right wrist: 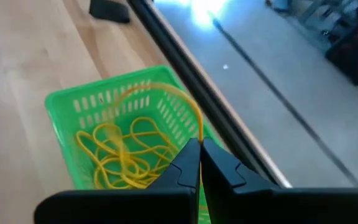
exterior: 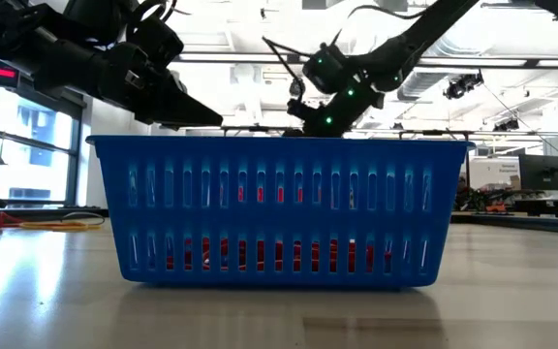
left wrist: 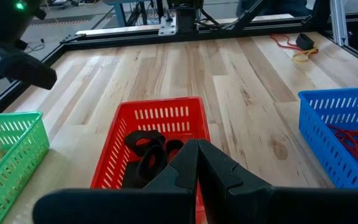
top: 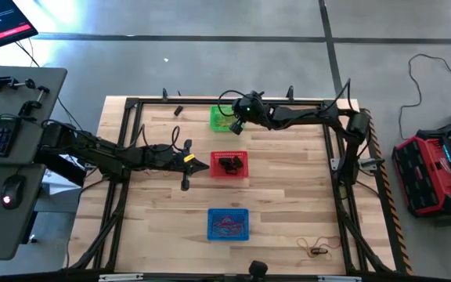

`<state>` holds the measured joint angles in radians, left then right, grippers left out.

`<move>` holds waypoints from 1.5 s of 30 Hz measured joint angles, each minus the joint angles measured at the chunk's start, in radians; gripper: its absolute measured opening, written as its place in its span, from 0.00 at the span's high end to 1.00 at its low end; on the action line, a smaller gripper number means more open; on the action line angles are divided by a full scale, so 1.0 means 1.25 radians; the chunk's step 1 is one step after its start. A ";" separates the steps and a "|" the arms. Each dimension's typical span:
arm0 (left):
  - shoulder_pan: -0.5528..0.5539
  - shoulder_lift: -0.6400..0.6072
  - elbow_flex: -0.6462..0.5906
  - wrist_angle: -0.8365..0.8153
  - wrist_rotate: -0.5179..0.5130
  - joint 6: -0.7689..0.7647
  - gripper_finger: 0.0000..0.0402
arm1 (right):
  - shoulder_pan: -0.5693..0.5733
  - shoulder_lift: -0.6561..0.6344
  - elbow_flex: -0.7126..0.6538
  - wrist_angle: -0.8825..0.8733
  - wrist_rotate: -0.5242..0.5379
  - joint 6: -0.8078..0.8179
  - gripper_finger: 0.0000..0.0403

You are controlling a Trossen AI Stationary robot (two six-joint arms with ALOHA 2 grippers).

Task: Sort rubber bands into baskets
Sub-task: Put the yellow rubber band into the green bin, then put the black rubber band into the red bin

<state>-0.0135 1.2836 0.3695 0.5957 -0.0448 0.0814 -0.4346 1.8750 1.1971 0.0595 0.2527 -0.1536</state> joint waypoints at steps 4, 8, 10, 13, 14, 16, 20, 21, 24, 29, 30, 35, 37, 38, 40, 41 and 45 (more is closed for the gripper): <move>0.000 0.000 0.000 0.000 0.000 0.000 1.00 | -0.006 0.033 0.055 -0.071 -0.028 0.022 1.00; 0.000 0.000 0.000 0.000 0.000 0.000 1.00 | -0.005 0.073 0.143 -0.190 -0.039 0.043 1.00; 0.000 0.000 0.000 0.000 0.000 0.000 1.00 | -0.005 0.091 0.189 -0.250 -0.043 0.058 1.00; 0.000 0.000 0.000 0.000 0.000 0.000 1.00 | -0.005 0.116 0.248 -0.325 -0.054 0.075 1.00; 0.000 0.000 0.000 0.000 0.000 0.001 1.00 | -0.005 0.123 0.263 -0.343 -0.054 0.078 1.00; 0.000 0.000 0.000 0.000 0.000 0.000 1.00 | -0.008 0.140 0.292 -0.378 -0.055 0.089 1.00; 0.000 0.000 0.000 0.000 0.000 0.005 1.00 | -0.019 0.187 0.336 -0.442 -0.088 0.105 1.00; 0.000 0.000 0.000 0.000 0.000 0.005 1.00 | -0.021 0.199 0.346 -0.459 -0.096 0.106 1.00; 0.000 0.000 0.000 -0.001 0.000 0.005 1.00 | -0.027 0.223 0.373 -0.495 -0.099 0.125 0.99; 0.000 0.000 0.000 -0.001 0.000 0.005 1.00 | -0.026 0.231 0.389 -0.504 -0.100 0.124 0.93; 0.000 0.000 0.000 -0.001 0.000 0.006 1.00 | -0.025 0.231 0.389 -0.499 -0.100 0.124 0.91; 0.000 0.000 0.000 -0.001 0.000 0.005 1.00 | -0.029 0.231 0.386 -0.496 -0.102 0.126 0.78; 0.000 0.000 0.000 -0.001 0.000 0.005 1.00 | -0.030 0.231 0.381 -0.494 -0.103 0.127 0.73; 0.000 0.000 0.000 -0.001 0.000 0.005 1.00 | -0.030 0.231 0.380 -0.495 -0.103 0.129 0.71; 0.000 0.000 0.000 -0.001 0.000 0.005 1.00 | -0.029 0.231 0.382 -0.494 -0.105 0.127 0.67; 0.000 0.000 0.000 -0.001 0.000 0.006 1.00 | -0.029 0.231 0.385 -0.494 -0.104 0.125 0.67; 0.000 0.000 0.000 -0.003 0.000 0.006 1.00 | -0.021 0.229 0.407 -0.520 -0.104 0.100 0.69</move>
<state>-0.0135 1.2838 0.3695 0.5921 -0.0448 0.0889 -0.4612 2.1607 1.7064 -0.5898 0.1231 -0.0287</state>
